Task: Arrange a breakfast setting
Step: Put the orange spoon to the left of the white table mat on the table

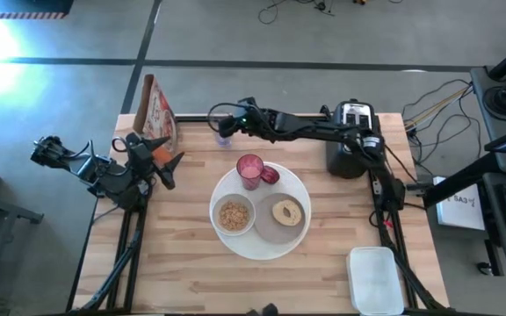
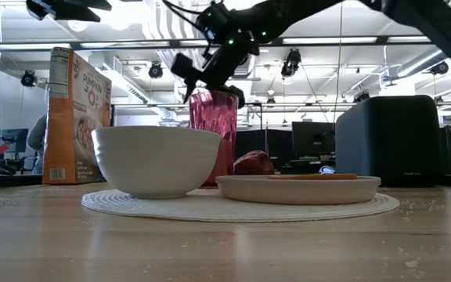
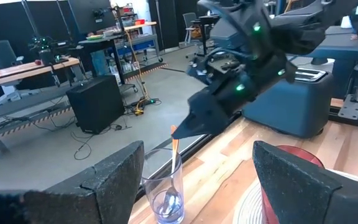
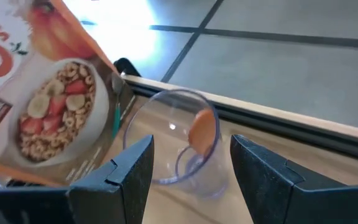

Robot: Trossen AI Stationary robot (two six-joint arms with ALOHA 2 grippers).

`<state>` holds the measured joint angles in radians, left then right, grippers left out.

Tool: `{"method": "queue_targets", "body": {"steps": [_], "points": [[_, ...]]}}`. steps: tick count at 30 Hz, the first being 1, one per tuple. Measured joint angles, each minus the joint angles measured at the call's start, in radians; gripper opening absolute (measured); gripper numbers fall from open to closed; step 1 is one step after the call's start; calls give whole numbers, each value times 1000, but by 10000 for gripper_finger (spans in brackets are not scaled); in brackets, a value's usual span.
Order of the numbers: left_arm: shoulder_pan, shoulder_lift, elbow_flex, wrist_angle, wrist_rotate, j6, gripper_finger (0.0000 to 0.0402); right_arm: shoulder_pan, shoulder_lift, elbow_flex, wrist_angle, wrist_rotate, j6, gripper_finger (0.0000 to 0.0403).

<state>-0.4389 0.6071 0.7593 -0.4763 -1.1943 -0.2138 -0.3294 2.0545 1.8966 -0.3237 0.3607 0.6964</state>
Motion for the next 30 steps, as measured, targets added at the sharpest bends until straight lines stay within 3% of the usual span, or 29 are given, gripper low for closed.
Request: {"method": "queue_targets", "body": {"steps": [11,30], "points": [[-1,-20,0,-22,3,-4,283,-5,137,232,-191,6,-46,187],[0,-40,0,-43,2,-4,283,-25,138,238,-194,17,-89,72]]}}
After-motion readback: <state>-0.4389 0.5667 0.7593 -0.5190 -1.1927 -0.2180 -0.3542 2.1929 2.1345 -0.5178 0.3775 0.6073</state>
